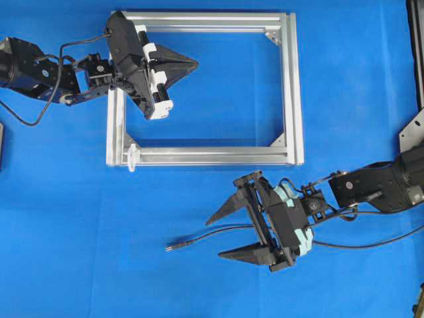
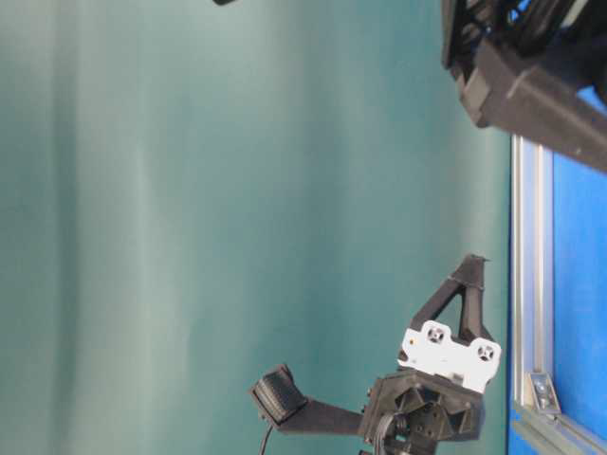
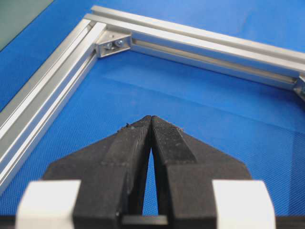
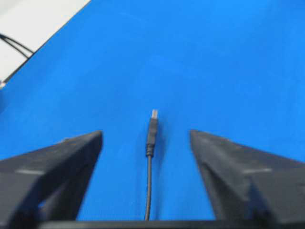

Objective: Insert the wire through the string loop located on the left side.
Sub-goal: 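Open the right gripper and lower it over the black cable plug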

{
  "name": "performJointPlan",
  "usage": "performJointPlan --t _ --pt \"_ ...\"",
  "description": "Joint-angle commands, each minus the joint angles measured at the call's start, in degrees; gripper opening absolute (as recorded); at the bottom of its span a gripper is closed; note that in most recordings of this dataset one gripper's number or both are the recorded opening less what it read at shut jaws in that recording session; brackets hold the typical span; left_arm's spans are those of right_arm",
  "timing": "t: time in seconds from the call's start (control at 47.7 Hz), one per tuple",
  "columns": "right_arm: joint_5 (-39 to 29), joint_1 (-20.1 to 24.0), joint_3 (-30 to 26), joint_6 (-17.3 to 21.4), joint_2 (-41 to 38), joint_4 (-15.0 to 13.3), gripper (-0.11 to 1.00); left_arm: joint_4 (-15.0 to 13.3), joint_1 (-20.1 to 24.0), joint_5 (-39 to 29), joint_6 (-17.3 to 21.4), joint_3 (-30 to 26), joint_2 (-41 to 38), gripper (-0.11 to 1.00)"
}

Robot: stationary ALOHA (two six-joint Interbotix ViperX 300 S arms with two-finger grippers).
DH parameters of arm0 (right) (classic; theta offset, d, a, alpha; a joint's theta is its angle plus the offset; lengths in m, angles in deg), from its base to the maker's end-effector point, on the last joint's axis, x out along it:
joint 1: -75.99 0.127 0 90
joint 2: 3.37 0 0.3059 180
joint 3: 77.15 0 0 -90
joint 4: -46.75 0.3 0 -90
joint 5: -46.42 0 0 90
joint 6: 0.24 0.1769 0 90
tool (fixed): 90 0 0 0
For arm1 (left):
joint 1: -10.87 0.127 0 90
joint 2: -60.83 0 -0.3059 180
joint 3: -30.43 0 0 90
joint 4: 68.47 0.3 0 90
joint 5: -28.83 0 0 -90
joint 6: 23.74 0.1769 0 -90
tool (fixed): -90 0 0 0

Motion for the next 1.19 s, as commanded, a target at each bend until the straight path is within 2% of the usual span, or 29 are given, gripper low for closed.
performJointPlan --t 0.0,0.105,0.189,0.419,0.692,1.006,1.174 --pt "0.3 0.3 -1.1 0.3 1.1 0.3 0.9 0.2 0.1 0.4 0.0 -0.5 1.8 0.0" --pt "0.4 0.3 -1.1 0.5 0.8 0.4 0.85 0.2 0.1 0.4 0.0 -0.4 1.8 0.0" --pt "0.6 0.3 -1.2 0.7 0.0 0.7 0.87 0.1 0.1 0.4 0.0 -0.4 1.8 0.0" --pt "1.8 0.4 -3.4 1.4 -6.1 4.1 0.87 0.2 0.1 0.4 0.0 -0.4 1.8 0.0" --pt "3.0 0.4 -7.6 3.8 -12.8 4.5 0.87 0.2 0.1 0.2 0.0 -0.4 1.8 0.0" --pt "2.9 0.4 -8.0 3.9 -13.8 5.5 0.87 0.2 0.1 0.3 0.0 -0.4 1.8 0.0" --pt "2.8 0.4 -7.9 3.9 -13.8 5.6 0.8 0.2 0.1 0.2 -0.1 -0.4 1.8 0.0"
